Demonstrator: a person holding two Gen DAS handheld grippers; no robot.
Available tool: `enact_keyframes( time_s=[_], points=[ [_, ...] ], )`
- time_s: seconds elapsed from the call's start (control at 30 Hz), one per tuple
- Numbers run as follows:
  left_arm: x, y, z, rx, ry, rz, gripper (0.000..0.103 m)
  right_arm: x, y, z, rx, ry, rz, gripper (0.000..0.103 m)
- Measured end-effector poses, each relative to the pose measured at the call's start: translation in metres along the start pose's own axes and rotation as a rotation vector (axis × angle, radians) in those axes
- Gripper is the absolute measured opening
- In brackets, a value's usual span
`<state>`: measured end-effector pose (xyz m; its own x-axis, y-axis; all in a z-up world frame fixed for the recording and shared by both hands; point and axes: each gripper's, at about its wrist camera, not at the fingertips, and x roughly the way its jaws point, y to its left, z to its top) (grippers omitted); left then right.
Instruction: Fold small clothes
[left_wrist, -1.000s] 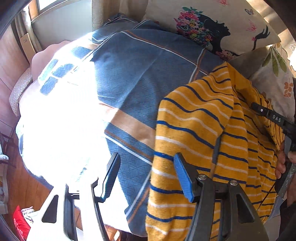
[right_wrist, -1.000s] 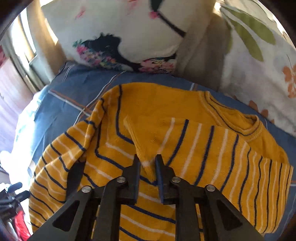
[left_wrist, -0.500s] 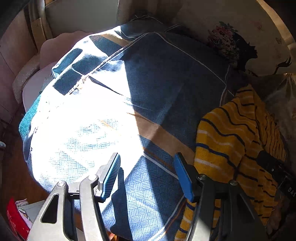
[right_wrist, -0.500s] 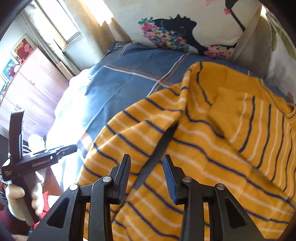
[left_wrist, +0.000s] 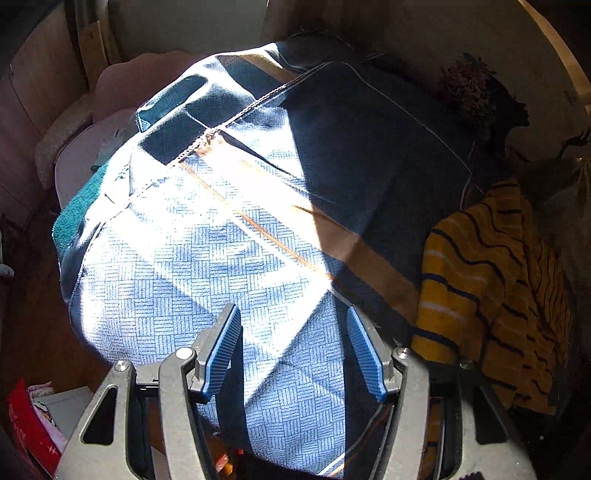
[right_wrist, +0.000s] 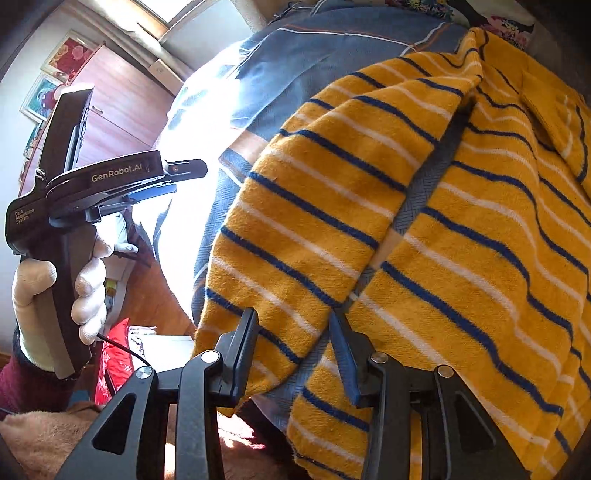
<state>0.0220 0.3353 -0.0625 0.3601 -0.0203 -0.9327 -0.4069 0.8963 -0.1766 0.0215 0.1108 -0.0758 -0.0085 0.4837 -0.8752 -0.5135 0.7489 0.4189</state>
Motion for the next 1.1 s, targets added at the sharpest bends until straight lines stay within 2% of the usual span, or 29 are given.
enact_keyframes(
  time_s=[0.13, 0.17, 0.2, 0.23, 0.27, 0.37, 0.5, 0.57, 0.7, 0.8, 0.93, 1.07, 1.1],
  points=[
    [-0.004, -0.004, -0.003, 0.011, -0.01, -0.003, 0.059, 0.019, 0.03, 0.001, -0.092, 0.008, -0.037, 0.048],
    [-0.005, -0.007, 0.0, 0.012, -0.014, -0.006, 0.059, 0.022, 0.038, -0.001, -0.13, 0.025, -0.057, 0.043],
    [-0.007, -0.009, 0.001, 0.015, -0.019, -0.008, 0.059, 0.023, 0.043, -0.002, -0.157, 0.035, -0.072, 0.019],
    [-0.008, -0.01, 0.002, 0.019, -0.023, -0.01, 0.059, 0.026, 0.048, -0.005, -0.177, 0.054, -0.075, 0.007],
    [-0.009, -0.012, 0.004, 0.023, -0.026, -0.012, 0.059, 0.029, 0.05, -0.007, -0.18, 0.067, -0.084, 0.006],
    [-0.01, -0.018, 0.008, 0.037, -0.03, -0.02, 0.059, 0.019, 0.05, -0.002, -0.188, 0.026, -0.119, 0.005],
    [-0.014, -0.024, 0.017, 0.054, -0.047, -0.027, 0.059, -0.033, 0.042, 0.017, -0.197, -0.087, -0.202, 0.004],
    [-0.015, -0.028, 0.021, 0.061, -0.05, -0.034, 0.059, -0.072, 0.032, 0.029, -0.19, -0.153, -0.268, 0.004],
    [-0.008, -0.045, 0.032, 0.084, -0.044, -0.059, 0.059, -0.159, -0.012, 0.043, -0.116, -0.282, -0.4, 0.004],
    [-0.006, -0.062, 0.034, 0.116, -0.044, -0.068, 0.059, -0.211, -0.063, 0.037, -0.047, -0.315, -0.577, 0.004],
    [0.0, -0.087, 0.028, 0.137, -0.032, -0.069, 0.059, -0.241, -0.15, 0.014, 0.04, -0.251, -0.733, 0.004],
    [-0.003, -0.113, 0.019, 0.131, -0.019, -0.062, 0.059, -0.21, -0.236, -0.01, 0.124, -0.089, -0.865, 0.005],
    [-0.006, -0.12, 0.016, 0.13, -0.022, -0.062, 0.059, -0.209, -0.246, -0.014, 0.158, -0.09, -0.864, 0.005]
  ],
)
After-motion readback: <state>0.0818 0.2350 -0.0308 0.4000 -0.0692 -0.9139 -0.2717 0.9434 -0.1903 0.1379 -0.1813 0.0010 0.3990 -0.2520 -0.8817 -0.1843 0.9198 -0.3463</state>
